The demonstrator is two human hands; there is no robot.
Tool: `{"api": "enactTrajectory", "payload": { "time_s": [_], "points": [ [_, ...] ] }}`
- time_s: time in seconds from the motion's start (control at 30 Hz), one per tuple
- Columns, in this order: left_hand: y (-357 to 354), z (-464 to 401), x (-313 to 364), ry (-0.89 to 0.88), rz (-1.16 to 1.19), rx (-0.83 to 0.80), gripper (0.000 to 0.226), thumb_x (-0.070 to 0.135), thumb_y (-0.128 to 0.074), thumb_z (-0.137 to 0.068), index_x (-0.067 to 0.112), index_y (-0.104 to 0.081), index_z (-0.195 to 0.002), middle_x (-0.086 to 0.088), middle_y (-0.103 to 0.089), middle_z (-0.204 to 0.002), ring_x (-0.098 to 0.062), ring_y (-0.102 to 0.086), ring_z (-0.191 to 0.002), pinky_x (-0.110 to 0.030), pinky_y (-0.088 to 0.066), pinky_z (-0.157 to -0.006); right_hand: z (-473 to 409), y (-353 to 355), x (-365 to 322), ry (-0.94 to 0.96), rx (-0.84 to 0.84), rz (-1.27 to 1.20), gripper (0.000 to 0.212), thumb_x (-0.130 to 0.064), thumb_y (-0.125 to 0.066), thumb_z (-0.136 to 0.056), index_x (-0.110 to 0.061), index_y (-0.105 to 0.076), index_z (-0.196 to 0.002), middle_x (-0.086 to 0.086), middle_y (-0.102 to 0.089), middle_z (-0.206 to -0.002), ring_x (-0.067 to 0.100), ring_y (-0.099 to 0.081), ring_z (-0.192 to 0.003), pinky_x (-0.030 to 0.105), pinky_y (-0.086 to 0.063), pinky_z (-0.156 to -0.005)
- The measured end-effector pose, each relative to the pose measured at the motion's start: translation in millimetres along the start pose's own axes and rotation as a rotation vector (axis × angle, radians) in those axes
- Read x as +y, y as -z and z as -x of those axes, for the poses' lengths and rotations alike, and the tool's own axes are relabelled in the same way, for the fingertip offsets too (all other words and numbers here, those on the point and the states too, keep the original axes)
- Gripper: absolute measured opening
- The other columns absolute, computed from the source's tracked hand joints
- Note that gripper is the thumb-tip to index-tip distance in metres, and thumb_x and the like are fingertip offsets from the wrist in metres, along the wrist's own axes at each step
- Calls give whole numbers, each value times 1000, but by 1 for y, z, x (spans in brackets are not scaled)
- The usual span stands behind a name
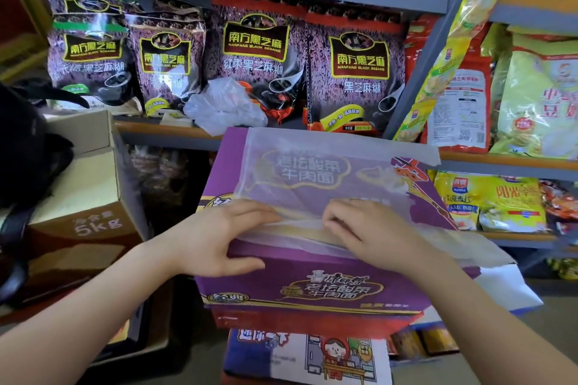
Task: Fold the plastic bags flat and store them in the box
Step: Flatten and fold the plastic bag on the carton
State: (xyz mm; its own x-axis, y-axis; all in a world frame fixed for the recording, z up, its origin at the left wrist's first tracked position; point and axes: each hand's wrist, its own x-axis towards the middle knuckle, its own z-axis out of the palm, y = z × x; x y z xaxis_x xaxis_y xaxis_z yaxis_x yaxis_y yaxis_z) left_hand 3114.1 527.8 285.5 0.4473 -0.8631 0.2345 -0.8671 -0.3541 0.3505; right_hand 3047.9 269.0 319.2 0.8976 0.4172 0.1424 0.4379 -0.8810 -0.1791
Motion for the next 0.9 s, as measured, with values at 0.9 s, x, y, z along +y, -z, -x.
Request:
{"api": "enactTrajectory", "payload": {
  "time_s": [0.9],
  "points": [
    [14,-40,-8,874,249,417,33,20,-49,-93,8,-39,-64,-13,-54,-65,-26,-52,-61,-22,-34,-51,-93,11,38,-221,-116,-11,20,-19,-43,-94,-13,-47,-75,-2,-44,-87,26,-51,-89,43,-45,-81]
  ]
}}
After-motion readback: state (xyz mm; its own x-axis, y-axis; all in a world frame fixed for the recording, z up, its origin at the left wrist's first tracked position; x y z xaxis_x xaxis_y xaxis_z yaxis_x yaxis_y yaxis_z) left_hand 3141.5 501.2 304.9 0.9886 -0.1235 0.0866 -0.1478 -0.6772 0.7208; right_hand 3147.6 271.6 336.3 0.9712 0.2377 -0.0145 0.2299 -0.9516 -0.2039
